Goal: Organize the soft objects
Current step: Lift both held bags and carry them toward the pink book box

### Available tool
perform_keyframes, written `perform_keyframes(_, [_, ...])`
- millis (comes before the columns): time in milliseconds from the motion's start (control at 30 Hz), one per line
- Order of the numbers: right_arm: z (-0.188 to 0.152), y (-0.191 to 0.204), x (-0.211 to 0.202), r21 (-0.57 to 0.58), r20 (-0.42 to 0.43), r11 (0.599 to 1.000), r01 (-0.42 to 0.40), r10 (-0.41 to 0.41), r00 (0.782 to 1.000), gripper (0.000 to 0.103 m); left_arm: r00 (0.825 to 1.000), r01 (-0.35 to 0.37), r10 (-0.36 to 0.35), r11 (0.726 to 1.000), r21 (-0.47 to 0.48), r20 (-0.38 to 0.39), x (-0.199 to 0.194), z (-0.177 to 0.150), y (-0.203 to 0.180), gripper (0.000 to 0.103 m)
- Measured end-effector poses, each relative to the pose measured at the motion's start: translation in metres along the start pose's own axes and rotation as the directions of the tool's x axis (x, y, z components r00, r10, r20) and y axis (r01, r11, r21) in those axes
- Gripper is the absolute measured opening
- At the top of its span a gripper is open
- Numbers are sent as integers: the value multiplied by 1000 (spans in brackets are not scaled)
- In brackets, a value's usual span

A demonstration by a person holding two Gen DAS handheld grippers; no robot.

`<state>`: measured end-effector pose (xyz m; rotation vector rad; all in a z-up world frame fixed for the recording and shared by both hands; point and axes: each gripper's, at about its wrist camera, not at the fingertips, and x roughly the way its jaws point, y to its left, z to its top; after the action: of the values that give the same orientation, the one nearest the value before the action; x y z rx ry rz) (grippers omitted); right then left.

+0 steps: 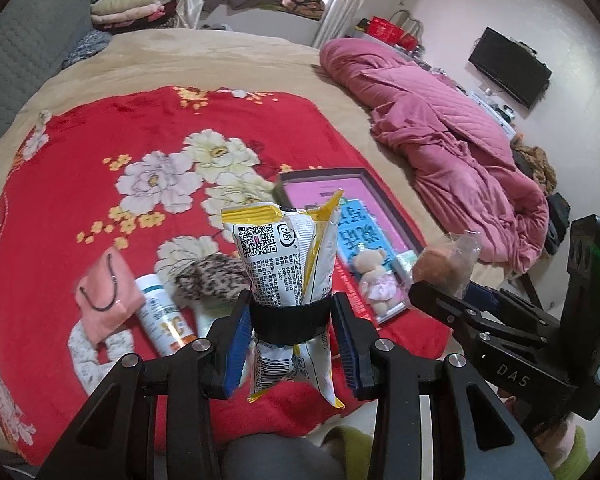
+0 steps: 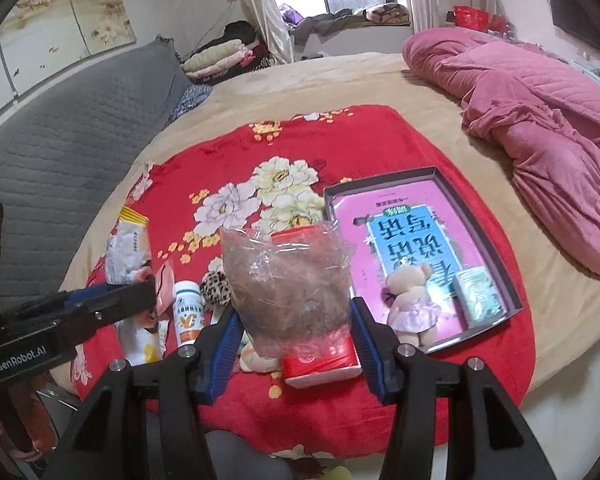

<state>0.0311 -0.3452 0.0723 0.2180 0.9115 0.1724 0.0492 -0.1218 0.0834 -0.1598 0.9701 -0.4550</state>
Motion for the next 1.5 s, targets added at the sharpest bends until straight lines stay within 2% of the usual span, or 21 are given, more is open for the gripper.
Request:
perform_keyframes(400, [21, -33, -22, 27, 53, 999, 35, -36, 998, 53, 999, 30, -31, 997, 67, 10, 9, 23, -49, 40])
perform_keyframes(933, [38, -94, -48, 74, 80, 992, 103, -109, 991, 53, 996, 82, -78, 988, 132, -30, 40, 38, -100, 40])
perform_keyframes(1267, [45, -124, -39, 85, 64, 986, 145, -150, 987, 53, 993, 85, -71, 983, 166, -90, 90, 47, -125, 40])
perform_keyframes(1500, [45, -147, -18, 94, 11, 981, 169, -171, 985, 53, 987, 83, -57, 982, 172, -153, 131, 49, -136, 40])
